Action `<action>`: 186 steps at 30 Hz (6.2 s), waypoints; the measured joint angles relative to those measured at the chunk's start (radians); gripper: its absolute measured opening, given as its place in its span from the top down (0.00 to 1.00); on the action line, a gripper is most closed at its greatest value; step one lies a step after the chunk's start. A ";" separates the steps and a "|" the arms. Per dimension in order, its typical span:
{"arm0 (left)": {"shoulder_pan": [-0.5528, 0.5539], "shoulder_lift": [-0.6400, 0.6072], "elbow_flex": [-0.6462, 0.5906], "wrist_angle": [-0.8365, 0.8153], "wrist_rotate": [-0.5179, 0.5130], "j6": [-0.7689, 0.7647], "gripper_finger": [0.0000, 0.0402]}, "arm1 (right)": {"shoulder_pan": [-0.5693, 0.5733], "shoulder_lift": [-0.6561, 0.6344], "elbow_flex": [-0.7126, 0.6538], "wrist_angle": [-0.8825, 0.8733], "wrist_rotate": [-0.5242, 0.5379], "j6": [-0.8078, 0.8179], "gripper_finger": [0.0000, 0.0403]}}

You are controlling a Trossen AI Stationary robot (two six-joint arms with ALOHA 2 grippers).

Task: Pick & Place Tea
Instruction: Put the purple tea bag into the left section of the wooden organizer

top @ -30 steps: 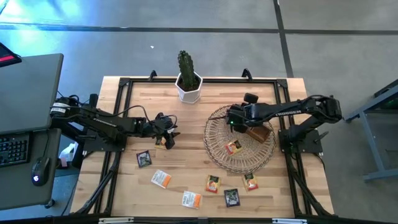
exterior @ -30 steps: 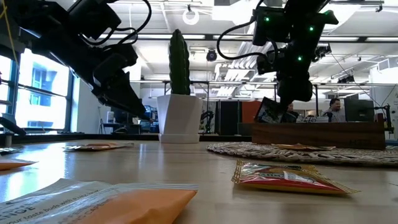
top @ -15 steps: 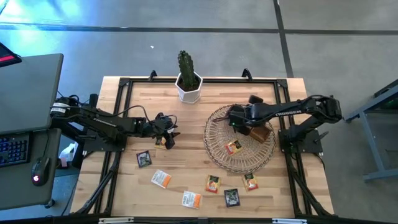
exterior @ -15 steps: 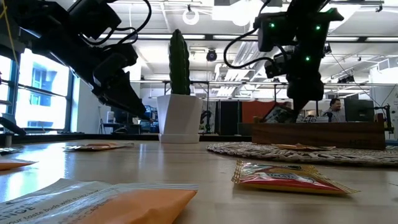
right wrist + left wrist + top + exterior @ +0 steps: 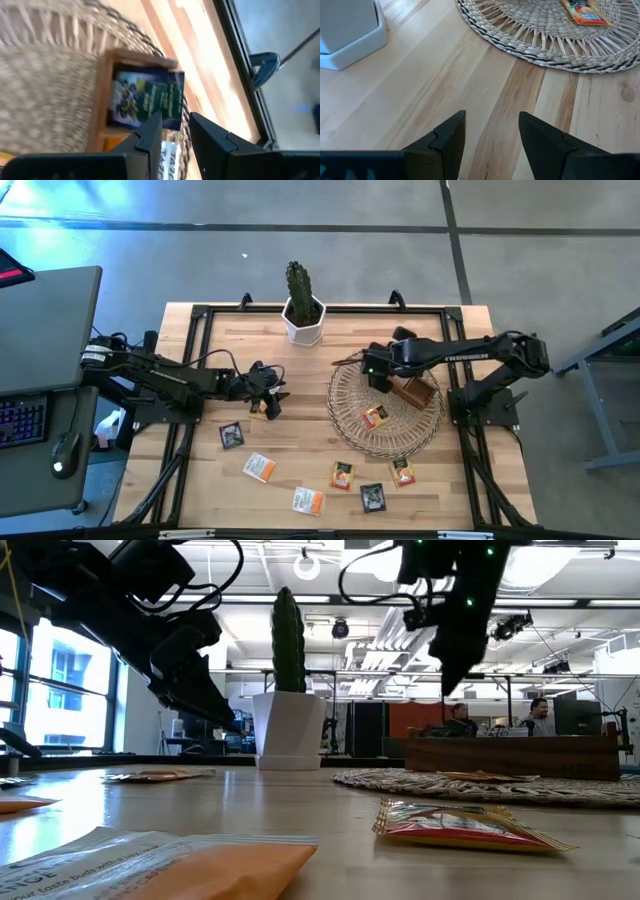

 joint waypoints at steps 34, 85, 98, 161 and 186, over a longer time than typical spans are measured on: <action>0.000 0.000 0.000 0.020 -0.001 -0.005 0.55 | 0.672 0.327 0.049 0.555 -0.741 0.264 0.53; 0.000 -0.030 0.358 -0.916 0.118 0.074 0.55 | 0.527 0.276 0.048 0.103 0.386 -0.034 0.97; 0.000 -0.030 0.358 -0.918 0.103 0.074 0.55 | 0.155 0.276 0.048 0.042 0.410 -0.111 0.99; 0.000 -0.029 0.357 -0.917 0.057 0.074 0.55 | 0.163 0.177 0.231 -0.232 -0.015 0.283 0.96; 0.000 -0.029 0.357 -0.916 0.050 0.074 0.55 | 0.005 0.302 0.115 -0.158 -0.209 0.307 1.00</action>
